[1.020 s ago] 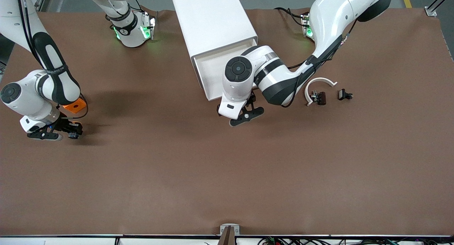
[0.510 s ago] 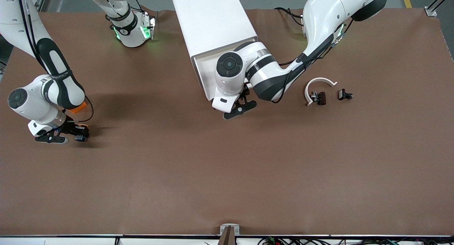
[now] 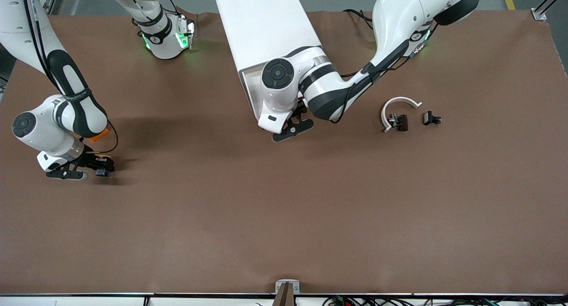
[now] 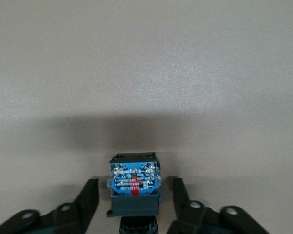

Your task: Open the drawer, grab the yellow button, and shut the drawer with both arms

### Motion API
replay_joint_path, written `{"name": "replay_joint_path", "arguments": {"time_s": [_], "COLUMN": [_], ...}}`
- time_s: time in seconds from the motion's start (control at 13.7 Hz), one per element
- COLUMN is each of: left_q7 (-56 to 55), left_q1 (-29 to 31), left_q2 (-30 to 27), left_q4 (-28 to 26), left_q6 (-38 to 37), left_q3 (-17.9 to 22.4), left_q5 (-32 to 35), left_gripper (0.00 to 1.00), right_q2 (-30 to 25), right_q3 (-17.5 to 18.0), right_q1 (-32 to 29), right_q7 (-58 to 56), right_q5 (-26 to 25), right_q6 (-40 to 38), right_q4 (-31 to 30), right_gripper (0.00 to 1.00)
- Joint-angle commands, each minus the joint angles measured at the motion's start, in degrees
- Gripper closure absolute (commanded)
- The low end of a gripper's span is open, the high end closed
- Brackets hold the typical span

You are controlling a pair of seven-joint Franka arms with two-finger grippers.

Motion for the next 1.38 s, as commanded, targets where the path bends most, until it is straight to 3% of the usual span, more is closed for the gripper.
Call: {"name": "replay_joint_path", "arguments": {"time_s": [0.0, 0.44, 1.31], "left_q7": [-1.09, -2.15, -6.81], "left_q1": [-0.22, -1.09, -5.13], "left_q2": [-0.26, -0.17, 0.01], "left_q4": [-1.46, -1.37, -1.55], "left_q6": [-0.24, -0.77, -0.86], "left_q3": [-2.05, -3.64, -3.65], "left_q5": [-0.83, -2.06, -4.26], "left_gripper": [0.00, 0.00, 0.00], "right_q2": [0.20, -4.98, -19.75], "right_q3": [0.97, 1.05, 1.05], "right_q1": [-1.07, -0.90, 2.79], "right_q7": [-0.88, -0.36, 11.77], "right_q5": [0.85, 0.94, 0.32], "right_q6": [-0.87, -4.99, -53.92], "right_q4": [1.87, 2.22, 21.72], "right_gripper": [0.00, 0.00, 0.00]}}
